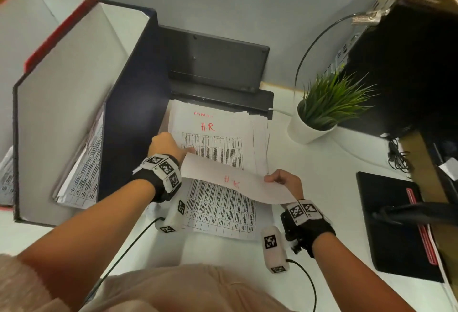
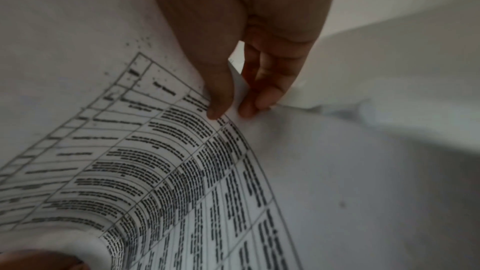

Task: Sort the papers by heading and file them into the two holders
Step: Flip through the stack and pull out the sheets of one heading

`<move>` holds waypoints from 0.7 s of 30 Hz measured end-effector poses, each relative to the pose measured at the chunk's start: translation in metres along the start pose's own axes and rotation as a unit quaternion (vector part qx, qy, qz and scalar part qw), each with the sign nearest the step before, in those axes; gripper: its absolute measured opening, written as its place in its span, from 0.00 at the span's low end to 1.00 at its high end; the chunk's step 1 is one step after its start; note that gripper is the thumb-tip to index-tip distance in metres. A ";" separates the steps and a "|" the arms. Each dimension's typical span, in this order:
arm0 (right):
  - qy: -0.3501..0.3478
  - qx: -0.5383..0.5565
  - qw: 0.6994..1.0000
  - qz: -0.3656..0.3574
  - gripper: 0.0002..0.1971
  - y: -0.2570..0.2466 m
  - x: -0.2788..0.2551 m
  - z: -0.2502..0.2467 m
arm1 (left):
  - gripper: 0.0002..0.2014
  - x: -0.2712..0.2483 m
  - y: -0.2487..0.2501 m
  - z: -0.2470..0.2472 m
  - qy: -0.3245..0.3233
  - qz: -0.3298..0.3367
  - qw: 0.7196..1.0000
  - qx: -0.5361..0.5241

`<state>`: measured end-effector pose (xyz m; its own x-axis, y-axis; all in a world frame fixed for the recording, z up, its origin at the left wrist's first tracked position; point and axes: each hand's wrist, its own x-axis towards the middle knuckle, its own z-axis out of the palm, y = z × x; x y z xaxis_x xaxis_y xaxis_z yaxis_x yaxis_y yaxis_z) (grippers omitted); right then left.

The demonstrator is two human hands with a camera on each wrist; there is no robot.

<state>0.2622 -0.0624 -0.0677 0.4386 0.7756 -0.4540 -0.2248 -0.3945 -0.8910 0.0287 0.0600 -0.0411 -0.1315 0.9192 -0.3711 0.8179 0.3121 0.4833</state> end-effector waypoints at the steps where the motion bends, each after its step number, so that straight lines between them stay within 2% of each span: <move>1: 0.003 0.014 1.000 0.008 0.20 0.000 0.000 0.000 | 0.24 0.001 0.001 0.001 0.001 -0.008 1.000 -0.003; 4: 0.014 0.024 1.000 0.001 0.23 0.002 -0.002 0.002 | 0.29 0.004 0.001 0.003 0.024 -0.030 0.999 -0.020; 11: -0.016 -0.036 0.998 -0.046 0.21 0.002 -0.006 0.003 | 0.21 0.014 -0.013 0.011 0.012 -0.074 0.995 -0.069; 14: -0.018 -0.040 0.998 -0.049 0.21 0.005 -0.005 0.003 | 0.14 0.018 -0.011 0.019 0.061 -0.084 0.993 -0.052; 16: -0.020 -0.018 0.999 -0.040 0.21 0.007 -0.003 0.003 | 0.22 0.021 -0.010 0.024 0.097 -0.080 0.992 -0.027; 18: -0.021 -0.007 0.999 -0.036 0.22 0.009 -0.001 0.002 | 0.22 0.024 -0.011 0.026 0.084 -0.076 0.994 -0.006; 21: -0.022 0.000 0.999 -0.039 0.26 0.012 0.000 0.002 | 0.08 0.027 -0.014 0.026 0.024 -0.071 0.997 0.006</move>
<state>0.2575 -0.0658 -0.0780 0.4156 0.8247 -0.3835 -0.1924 -0.3324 -0.9233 0.0283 0.0744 -0.0781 -0.2736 0.8765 -0.3960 0.7952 0.4378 0.4196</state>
